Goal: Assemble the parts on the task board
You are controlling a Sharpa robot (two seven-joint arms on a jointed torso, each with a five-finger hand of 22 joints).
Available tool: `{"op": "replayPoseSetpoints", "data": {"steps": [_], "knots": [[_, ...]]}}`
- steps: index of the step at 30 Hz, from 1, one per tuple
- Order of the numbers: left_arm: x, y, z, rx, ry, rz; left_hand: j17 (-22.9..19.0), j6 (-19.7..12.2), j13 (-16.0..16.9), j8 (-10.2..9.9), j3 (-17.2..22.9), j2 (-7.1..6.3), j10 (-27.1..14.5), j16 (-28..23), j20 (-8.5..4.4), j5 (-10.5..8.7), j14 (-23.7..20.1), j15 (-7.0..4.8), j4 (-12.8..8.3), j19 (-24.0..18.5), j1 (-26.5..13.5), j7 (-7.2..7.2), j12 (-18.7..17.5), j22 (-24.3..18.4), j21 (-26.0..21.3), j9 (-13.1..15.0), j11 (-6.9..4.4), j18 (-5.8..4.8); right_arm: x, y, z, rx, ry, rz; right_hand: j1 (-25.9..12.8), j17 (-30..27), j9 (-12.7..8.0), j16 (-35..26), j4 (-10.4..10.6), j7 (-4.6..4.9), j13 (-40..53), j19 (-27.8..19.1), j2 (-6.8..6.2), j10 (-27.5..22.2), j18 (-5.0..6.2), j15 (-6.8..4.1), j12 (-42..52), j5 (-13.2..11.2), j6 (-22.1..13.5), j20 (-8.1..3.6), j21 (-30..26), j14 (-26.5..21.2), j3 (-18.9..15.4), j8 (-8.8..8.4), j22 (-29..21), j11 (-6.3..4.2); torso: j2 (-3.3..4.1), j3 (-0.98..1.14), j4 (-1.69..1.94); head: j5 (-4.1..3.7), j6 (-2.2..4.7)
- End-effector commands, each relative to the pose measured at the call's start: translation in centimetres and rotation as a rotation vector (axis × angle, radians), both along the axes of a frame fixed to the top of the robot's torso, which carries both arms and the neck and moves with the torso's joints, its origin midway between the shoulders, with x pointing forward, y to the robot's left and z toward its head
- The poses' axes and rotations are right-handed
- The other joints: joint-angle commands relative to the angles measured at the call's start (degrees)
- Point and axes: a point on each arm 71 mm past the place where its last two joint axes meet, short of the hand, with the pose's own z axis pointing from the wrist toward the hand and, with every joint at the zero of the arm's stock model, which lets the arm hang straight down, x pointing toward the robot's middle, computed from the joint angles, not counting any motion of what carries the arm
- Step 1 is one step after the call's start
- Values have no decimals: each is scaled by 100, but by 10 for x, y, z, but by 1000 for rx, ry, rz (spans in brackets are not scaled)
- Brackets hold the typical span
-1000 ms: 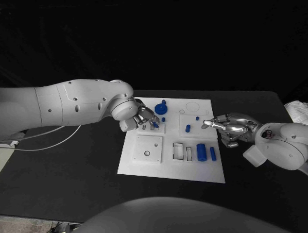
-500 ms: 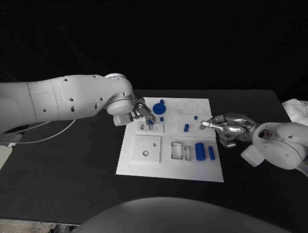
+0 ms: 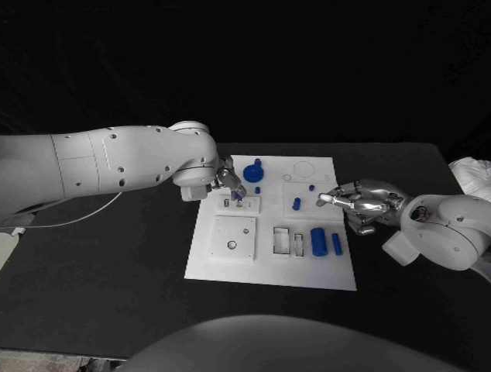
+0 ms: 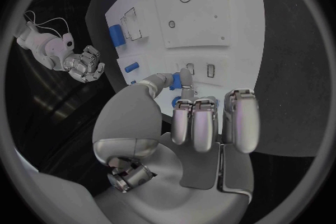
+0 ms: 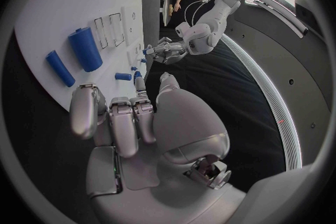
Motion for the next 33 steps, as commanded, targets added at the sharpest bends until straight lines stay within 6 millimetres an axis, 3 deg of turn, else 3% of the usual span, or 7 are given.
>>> {"op": "replayPoseSetpoints", "data": {"steps": [1,9,16,33], "knots": [[-1,8,-2,122,4,67,1509,104,1508,16,111,58,586,14,-43,-30,593,-31,-46,246,16,-150,13,721,-33,10,-20,-30,-1,1,1,5,-22,14,150,1506,-5,20,-4,-1,418,-27,87,760,50,-33,-21,38,4,-11,-33,596,43,-3,977,-214,-4,-1,-3,6,1],[-3,7,-9,115,10,77,1509,91,1508,6,131,60,586,14,-40,-74,593,-27,-20,245,5,-143,13,720,-36,27,-14,-29,-1,-1,0,3,-20,11,155,1506,-6,20,-6,-1,418,-26,88,760,50,-34,-21,40,3,-11,-33,596,47,-4,977,-215,-23,6,7,43,1],[-3,9,-14,110,13,90,1509,90,1508,3,135,59,586,14,-39,-87,593,-26,-15,244,3,-142,13,719,-37,31,-12,-29,-2,-1,0,3,-19,11,155,1506,-6,20,-6,-1,418,-26,88,760,50,-34,-21,40,3,-11,-33,596,47,-4,977,-215,-22,5,-8,94,1],[-4,6,-21,75,28,100,1509,71,1508,-18,154,58,586,14,-34,-148,593,-20,18,236,-8,-135,13,705,-50,47,-6,-25,-2,-3,-1,2,-16,8,169,1506,-8,20,-9,-2,418,-28,93,760,51,-35,-21,44,2,-12,-36,596,57,-7,976,-215,-9,6,-19,91,1]]}}
